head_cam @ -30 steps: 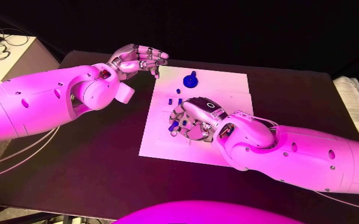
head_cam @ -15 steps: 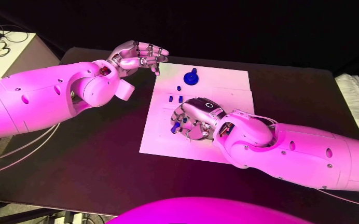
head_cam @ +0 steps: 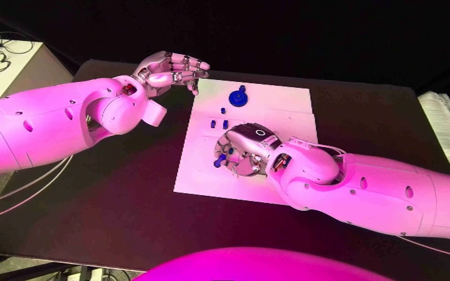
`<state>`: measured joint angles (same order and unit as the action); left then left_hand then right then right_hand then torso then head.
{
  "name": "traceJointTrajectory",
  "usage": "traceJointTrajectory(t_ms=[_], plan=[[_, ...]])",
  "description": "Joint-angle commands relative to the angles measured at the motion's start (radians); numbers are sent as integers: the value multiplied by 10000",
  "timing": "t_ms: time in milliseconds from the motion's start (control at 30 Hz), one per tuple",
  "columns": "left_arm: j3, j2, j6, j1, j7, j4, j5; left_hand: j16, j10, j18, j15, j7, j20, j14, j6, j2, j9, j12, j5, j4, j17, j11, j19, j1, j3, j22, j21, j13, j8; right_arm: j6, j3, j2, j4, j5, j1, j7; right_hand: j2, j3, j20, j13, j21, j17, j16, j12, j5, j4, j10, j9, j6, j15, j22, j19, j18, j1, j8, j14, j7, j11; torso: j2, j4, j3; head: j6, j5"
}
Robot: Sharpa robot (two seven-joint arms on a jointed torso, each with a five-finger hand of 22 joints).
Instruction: Assemble the parts on the task board
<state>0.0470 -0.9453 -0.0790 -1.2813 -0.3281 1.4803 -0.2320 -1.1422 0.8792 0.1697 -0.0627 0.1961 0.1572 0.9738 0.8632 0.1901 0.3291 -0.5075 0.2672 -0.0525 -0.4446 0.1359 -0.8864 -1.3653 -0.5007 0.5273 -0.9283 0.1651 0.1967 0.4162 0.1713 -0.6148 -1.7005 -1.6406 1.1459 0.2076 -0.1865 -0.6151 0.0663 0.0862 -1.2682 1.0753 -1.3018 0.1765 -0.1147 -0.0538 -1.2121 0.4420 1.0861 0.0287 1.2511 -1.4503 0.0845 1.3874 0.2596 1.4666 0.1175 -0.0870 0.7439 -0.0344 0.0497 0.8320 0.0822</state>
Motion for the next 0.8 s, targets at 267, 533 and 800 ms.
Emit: traceJointTrajectory(t_ms=[267,533,800], plan=[[-5,-18,163,-1,-28,27,62,50,-46,146,-6,6,-8,-23,-83,-32,-9,-47,43,-5,-8,0,-86,-44,33,-10,48,-9,51,-310,14,55,72,-427,-40,140,177,-69,-13,90,74,-37,14,9,-18,23,-481,14,81,60,-23,-7,-66,102,47,164,-10,409,0,-3,15,20,-39],[-5,-14,165,-1,-23,28,62,50,-46,146,-6,6,-8,-23,-83,-32,-9,-47,43,-5,-8,0,-86,-44,33,-10,48,-9,51,-238,59,189,174,-3,-43,-421,-647,181,278,-154,1200,-725,417,-832,-145,-140,617,-157,-808,-293,-1039,556,166,-717,-565,-99,312,-14,-10,0,6,38,-42],[-5,-26,184,-1,4,30,62,54,-60,147,-8,7,-6,-23,-97,-41,-14,-51,46,-25,-11,1,-93,-41,42,-23,65,-19,55,47,88,162,198,49,-44,-584,-817,551,397,-177,1829,-1240,725,-868,-228,-181,1052,-263,-1081,-384,-1570,865,297,-799,-822,-391,404,-113,-19,-5,8,31,-68]])
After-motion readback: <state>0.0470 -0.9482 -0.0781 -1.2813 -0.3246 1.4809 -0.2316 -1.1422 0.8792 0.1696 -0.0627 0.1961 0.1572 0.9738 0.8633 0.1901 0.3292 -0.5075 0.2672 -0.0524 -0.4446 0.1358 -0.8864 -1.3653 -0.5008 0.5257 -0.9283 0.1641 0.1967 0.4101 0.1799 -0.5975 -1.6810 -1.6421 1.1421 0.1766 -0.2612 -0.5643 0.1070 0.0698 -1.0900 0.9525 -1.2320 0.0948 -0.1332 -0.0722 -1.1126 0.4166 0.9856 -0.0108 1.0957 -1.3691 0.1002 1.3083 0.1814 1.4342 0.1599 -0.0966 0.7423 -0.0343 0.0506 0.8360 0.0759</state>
